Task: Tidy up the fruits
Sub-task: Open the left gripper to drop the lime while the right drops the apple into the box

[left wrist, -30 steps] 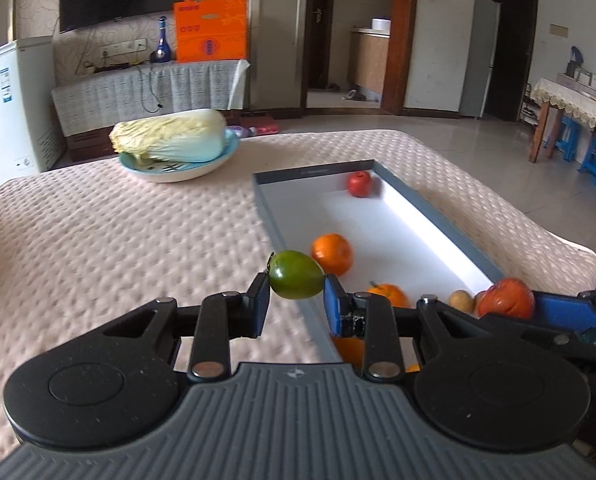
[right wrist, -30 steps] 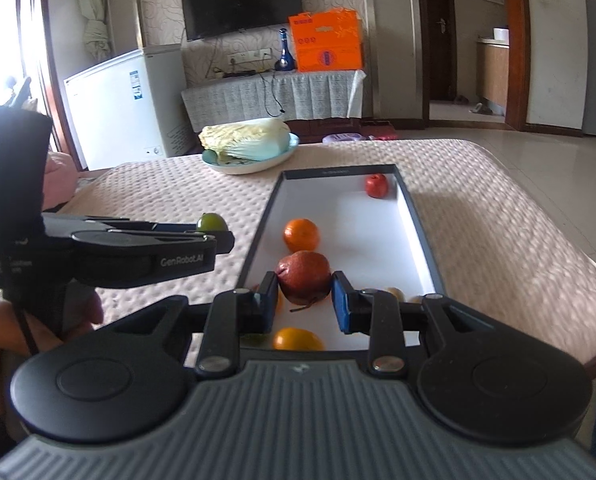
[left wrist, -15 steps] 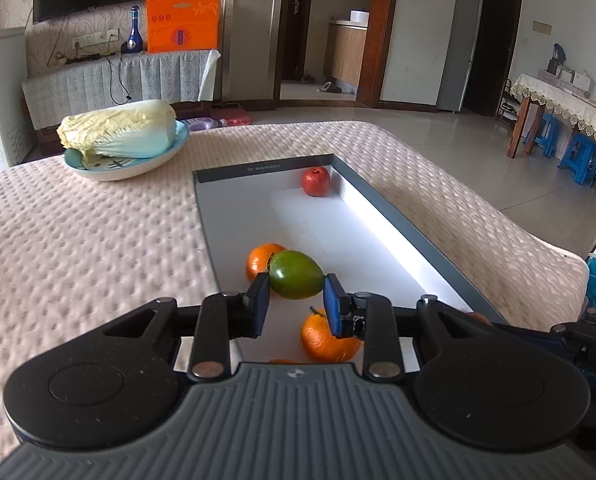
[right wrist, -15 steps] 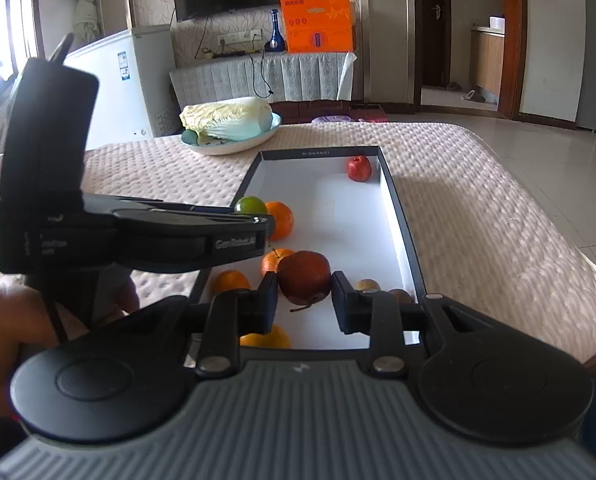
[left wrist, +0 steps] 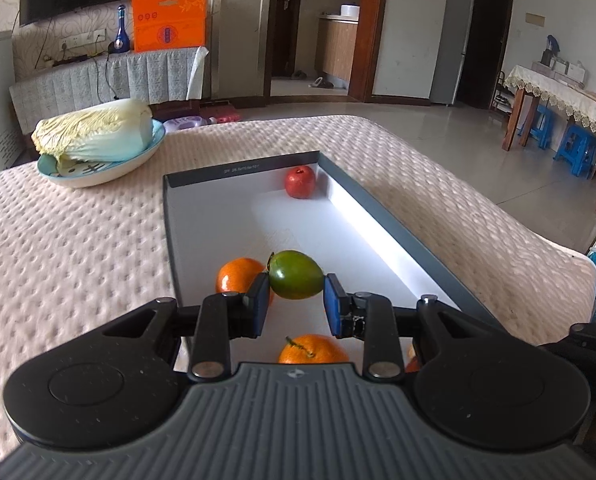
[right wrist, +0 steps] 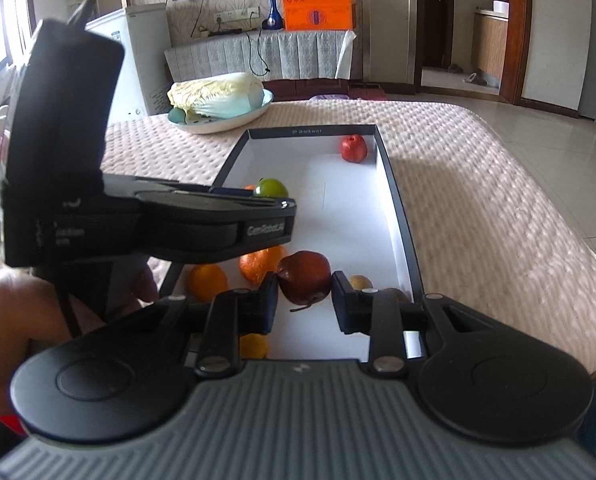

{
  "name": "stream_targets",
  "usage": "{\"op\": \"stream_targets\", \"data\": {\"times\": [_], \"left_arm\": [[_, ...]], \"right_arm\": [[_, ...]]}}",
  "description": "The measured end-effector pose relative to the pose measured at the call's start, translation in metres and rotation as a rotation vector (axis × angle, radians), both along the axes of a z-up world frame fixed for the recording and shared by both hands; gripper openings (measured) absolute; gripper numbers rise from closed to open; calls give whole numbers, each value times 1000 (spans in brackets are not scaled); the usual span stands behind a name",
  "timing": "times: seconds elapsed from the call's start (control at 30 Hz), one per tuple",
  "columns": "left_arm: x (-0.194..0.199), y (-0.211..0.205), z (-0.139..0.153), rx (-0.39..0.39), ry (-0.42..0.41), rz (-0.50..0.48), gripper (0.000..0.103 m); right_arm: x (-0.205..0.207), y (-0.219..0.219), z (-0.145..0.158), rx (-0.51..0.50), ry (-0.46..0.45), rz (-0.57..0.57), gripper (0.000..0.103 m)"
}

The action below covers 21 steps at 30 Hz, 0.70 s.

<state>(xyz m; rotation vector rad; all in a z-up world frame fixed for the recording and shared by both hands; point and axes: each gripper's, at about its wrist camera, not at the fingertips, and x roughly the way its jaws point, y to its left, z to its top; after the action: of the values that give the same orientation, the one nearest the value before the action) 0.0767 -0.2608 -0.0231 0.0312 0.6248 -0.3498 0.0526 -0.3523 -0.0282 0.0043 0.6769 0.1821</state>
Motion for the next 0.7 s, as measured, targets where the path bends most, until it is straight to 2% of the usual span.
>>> {"op": "stream_targets", "data": {"times": [0.13, 0.27, 0.3, 0.33, 0.37, 0.4, 0.43, 0.63, 0.7], "left_arm": [[-1, -6, -1, 5, -2, -22, 34], [-4, -11, 0, 49, -22, -37, 36], [-5, -10, 1, 56, -33, -41, 37], [-7, -9, 2, 57, -43, -39, 39], [-8, -7, 4, 54, -51, -31, 47], [-9, -4, 5, 49, -57, -21, 54], [-10, 0, 7, 44, -65, -8, 55], [-26, 28, 18, 27, -76, 76, 57], [-35, 38, 23, 25, -69, 101, 70]], "right_arm": [[4, 0, -2, -5, 10, -4, 32], [8, -3, -7, -6, 30, -19, 33], [9, -4, -7, -10, 31, -23, 36], [9, -5, -6, -9, 25, -25, 45], [8, -5, -5, -10, 16, -30, 53], [7, -6, -4, -12, 3, -37, 56], [5, -7, -3, -9, -10, -40, 58], [-4, -14, 2, -19, -31, -80, 58], [-12, -22, 7, -1, -47, -113, 59]]}}
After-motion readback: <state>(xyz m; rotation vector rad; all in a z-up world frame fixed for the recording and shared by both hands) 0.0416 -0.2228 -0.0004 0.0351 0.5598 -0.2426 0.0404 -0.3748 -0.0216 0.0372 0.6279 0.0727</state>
